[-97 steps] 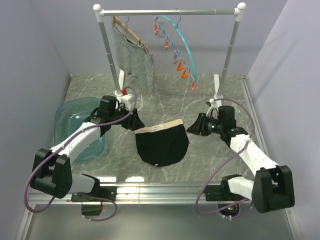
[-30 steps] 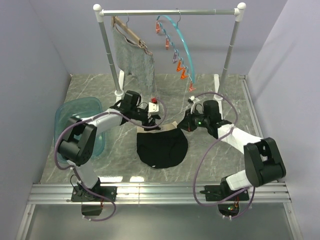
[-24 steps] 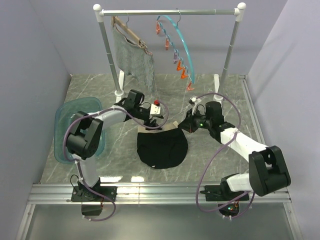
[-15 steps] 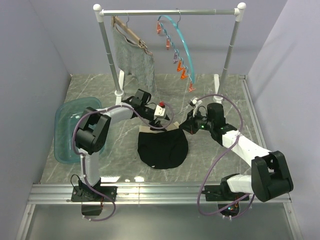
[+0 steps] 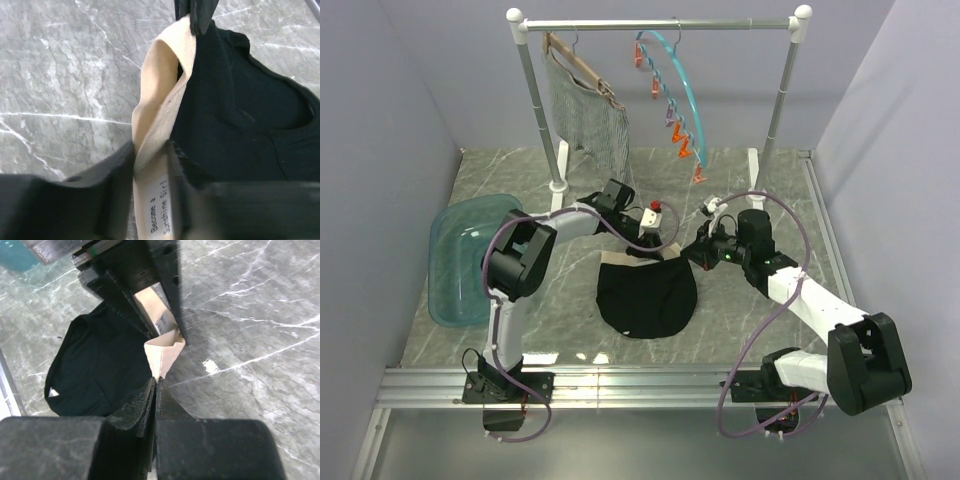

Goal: Clip the underwear to the hanger

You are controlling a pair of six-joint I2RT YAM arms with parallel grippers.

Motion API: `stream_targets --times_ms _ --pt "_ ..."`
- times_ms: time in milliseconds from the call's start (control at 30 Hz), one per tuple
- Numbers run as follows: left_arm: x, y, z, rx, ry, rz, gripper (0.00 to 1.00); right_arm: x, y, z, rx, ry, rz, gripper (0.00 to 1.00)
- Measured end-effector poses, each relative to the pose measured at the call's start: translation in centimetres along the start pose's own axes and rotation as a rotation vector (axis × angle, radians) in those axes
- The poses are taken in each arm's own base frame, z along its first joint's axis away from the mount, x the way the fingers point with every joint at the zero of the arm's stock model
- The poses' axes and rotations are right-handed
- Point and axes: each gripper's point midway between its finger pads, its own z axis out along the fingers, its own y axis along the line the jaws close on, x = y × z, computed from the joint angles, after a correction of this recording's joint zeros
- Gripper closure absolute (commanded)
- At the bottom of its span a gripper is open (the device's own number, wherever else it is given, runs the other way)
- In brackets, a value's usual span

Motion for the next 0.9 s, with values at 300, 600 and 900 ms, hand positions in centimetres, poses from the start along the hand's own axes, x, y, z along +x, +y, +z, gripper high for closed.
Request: stream_targets --times_ms 300,600,900 --pt "-0.3 0.7 -1.4 -0.053 -0.03 -0.216 1.0 0.5 -2.0 -0.7 0.097 -0.01 0.037 1.0" --pt "-3.8 2.2 -3.2 -0.181 -0.017 -0.234 1.0 1.3 -2.2 -1.0 0.093 0.018 0.038 0.58" --pt "-6.1 2.3 -2.6 -0.281 0.113 -0.003 1.0 1.5 -3.6 -2.3 0.104 0.021 0.026 0.53"
